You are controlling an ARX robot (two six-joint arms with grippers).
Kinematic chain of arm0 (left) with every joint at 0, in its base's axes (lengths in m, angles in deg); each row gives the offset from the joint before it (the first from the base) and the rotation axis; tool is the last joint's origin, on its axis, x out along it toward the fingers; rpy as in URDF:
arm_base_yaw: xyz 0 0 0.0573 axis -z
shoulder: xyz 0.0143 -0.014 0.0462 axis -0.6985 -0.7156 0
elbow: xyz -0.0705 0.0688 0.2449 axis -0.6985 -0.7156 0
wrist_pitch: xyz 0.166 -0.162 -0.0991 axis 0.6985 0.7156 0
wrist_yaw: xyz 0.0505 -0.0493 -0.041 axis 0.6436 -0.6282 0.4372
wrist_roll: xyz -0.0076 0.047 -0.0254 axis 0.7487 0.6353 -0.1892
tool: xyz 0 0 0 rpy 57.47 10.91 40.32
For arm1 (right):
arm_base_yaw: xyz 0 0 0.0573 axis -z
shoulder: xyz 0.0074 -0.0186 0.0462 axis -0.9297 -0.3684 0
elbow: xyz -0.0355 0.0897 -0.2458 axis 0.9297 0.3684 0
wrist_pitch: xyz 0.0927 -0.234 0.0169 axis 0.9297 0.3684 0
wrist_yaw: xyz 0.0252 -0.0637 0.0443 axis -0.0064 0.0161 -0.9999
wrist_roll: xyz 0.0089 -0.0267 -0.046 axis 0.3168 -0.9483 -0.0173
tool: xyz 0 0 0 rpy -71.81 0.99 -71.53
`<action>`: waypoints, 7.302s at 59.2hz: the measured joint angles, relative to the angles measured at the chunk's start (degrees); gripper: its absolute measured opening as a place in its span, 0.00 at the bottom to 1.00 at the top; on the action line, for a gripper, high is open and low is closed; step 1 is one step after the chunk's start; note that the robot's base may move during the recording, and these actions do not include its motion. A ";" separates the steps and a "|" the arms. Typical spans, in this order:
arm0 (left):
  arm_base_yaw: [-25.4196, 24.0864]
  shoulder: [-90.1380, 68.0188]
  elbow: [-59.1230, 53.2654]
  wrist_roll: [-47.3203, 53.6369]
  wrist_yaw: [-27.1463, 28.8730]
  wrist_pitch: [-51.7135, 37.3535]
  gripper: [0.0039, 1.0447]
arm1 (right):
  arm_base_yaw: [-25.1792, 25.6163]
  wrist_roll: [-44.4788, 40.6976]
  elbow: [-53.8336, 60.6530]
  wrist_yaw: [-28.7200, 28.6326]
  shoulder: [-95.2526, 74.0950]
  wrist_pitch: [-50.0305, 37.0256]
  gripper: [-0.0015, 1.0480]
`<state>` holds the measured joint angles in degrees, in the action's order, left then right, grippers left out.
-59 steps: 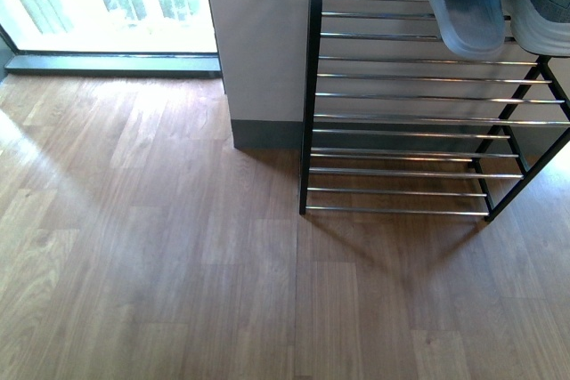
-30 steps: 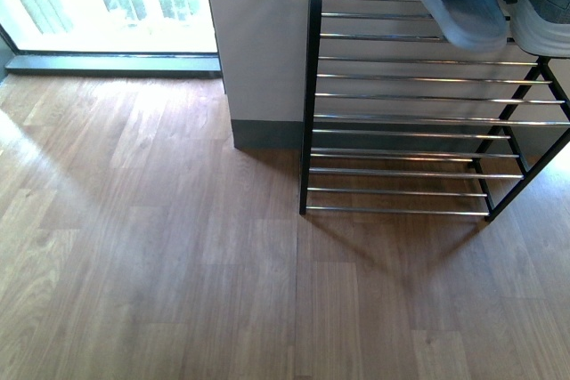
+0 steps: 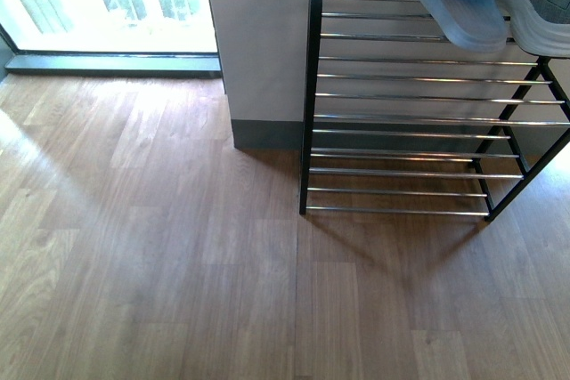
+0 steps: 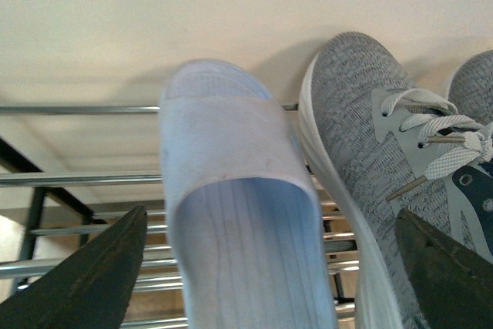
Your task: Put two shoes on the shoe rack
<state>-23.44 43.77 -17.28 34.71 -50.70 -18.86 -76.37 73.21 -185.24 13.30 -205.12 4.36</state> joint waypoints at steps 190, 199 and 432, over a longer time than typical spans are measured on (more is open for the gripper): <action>0.00 0.00 0.00 0.00 0.02 0.00 0.02 | 8.15 -1.27 105.66 -16.44 125.50 -6.56 0.02; 0.00 0.00 0.00 0.00 0.00 0.00 0.02 | 8.11 -1.27 105.63 -16.46 132.15 2.05 0.02; 2.29 -123.34 107.38 -4.22 -19.21 -8.26 0.83 | 8.09 -1.31 105.63 -16.41 136.28 4.44 0.91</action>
<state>-21.15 -79.57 90.10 30.49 -69.91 -27.13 -68.28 71.90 -79.60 -3.11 -68.85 8.79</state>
